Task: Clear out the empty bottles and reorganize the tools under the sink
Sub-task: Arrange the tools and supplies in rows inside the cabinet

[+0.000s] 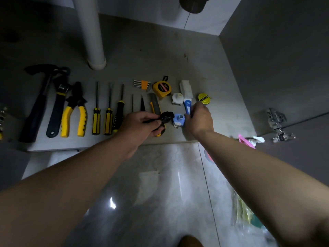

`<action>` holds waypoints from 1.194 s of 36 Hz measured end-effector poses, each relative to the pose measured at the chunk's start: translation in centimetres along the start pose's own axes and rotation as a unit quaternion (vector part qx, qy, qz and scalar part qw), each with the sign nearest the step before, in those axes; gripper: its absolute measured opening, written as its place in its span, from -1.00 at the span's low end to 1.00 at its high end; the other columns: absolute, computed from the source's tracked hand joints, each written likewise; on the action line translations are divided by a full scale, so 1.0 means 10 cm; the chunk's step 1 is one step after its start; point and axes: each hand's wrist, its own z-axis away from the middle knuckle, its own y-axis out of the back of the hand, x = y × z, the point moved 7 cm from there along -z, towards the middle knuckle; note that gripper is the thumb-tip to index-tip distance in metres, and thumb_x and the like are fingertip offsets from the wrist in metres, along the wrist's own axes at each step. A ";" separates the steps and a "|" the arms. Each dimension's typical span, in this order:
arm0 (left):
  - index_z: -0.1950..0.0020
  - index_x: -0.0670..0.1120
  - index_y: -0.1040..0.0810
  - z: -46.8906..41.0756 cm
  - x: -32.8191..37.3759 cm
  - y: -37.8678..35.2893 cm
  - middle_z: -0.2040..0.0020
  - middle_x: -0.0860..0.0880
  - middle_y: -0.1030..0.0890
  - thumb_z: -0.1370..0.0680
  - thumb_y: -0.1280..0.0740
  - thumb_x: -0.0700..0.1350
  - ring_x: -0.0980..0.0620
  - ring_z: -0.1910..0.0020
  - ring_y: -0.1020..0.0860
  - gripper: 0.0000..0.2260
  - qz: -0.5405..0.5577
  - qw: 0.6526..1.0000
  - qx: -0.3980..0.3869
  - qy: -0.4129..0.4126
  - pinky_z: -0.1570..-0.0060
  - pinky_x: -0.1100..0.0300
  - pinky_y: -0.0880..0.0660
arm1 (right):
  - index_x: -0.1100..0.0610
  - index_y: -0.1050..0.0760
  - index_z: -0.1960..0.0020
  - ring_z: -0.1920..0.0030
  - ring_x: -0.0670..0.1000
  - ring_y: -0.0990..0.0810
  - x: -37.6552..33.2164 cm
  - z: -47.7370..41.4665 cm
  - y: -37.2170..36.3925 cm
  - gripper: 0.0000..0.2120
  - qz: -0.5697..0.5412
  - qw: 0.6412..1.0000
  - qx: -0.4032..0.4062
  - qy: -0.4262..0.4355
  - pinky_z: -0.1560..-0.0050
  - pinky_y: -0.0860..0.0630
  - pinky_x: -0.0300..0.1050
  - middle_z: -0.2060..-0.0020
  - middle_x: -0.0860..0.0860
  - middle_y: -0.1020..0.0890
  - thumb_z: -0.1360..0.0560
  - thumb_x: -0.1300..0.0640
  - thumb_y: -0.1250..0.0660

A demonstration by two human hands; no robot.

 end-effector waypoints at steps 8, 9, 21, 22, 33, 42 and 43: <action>-0.17 -0.26 -0.61 0.02 0.04 -0.08 -0.02 -0.24 -0.69 -0.57 -0.39 -0.34 -0.15 0.00 -0.71 -0.82 -0.038 0.999 -0.002 -0.017 -0.05 0.12 -0.66 | 0.17 -0.51 -0.06 0.00 0.14 -0.58 -0.02 0.17 0.30 -0.88 -0.097 0.993 0.059 0.031 0.00 -0.53 0.01 -0.04 0.15 -0.58 -0.59 0.16 -0.25; -0.15 -0.26 -0.62 0.02 0.06 -0.10 0.00 -0.23 -0.70 -0.56 -0.40 -0.34 -0.12 0.05 -0.72 -0.83 -0.047 0.999 -0.004 -0.023 -0.04 0.12 -0.66 | 0.15 -0.53 -0.07 0.01 0.09 -0.58 -0.08 0.25 0.38 -0.88 -0.123 0.988 0.064 0.063 -0.02 -0.54 0.00 -0.04 0.12 -0.58 -0.58 0.18 -0.25; -0.08 -0.14 -0.63 0.05 0.18 -0.41 0.05 -0.11 -0.71 -0.53 -0.48 -0.21 -0.03 0.06 -0.71 -0.85 -0.131 0.987 -0.028 -0.091 -0.02 0.05 -0.66 | 0.15 -0.66 -0.07 0.09 0.01 -0.48 -0.24 0.68 0.52 -0.81 -0.048 0.960 -0.008 0.275 0.08 -0.33 -0.24 0.14 0.00 -0.53 -0.46 0.24 -0.46; -0.10 -0.11 -0.63 0.02 0.19 -0.40 0.03 -0.06 -0.70 -0.53 -0.49 -0.17 0.01 0.05 -0.69 -0.83 -0.164 0.981 -0.009 -0.105 0.00 0.10 -0.64 | 0.14 -0.67 -0.04 0.11 -0.02 -0.45 -0.17 0.63 0.53 -0.83 -0.053 0.966 0.010 0.252 0.11 -0.30 -0.27 0.15 0.00 -0.50 -0.45 0.24 -0.46; -0.41 0.07 -0.53 -0.24 0.26 -0.72 -0.31 -0.04 -0.53 -0.50 -0.45 -0.07 -0.13 -0.30 -0.46 -0.54 -0.553 0.782 0.001 -0.286 -0.30 -0.01 -0.40 | 0.15 -0.61 -0.09 -0.05 0.23 -0.59 0.66 0.24 0.38 -0.76 -0.009 0.997 0.047 -0.062 -0.03 -0.55 0.00 -0.06 0.18 -0.61 -0.49 0.03 -0.40; -0.19 0.14 -0.62 -0.33 0.30 -0.70 -0.12 0.09 -0.63 -0.55 -0.39 -0.01 -0.11 -0.23 -0.44 -0.79 -0.626 0.725 0.059 -0.280 -0.16 -0.01 -0.29 | 0.09 -0.50 -0.09 0.02 0.17 -0.56 0.71 0.39 0.27 -0.69 0.008 0.998 0.042 -0.053 0.06 -0.50 -0.01 -0.07 0.10 -0.51 -0.46 -0.07 -0.42; -0.20 0.14 -0.62 -0.33 0.30 -0.70 -0.12 0.09 -0.63 -0.56 -0.38 -0.01 -0.11 -0.23 -0.44 -0.78 -0.628 0.724 0.057 -0.279 -0.16 -0.01 -0.29 | 0.09 -0.49 -0.10 0.02 0.17 -0.56 0.71 0.41 0.27 -0.68 0.002 0.998 0.040 -0.048 0.05 -0.50 0.01 -0.08 0.09 -0.49 -0.46 -0.07 -0.44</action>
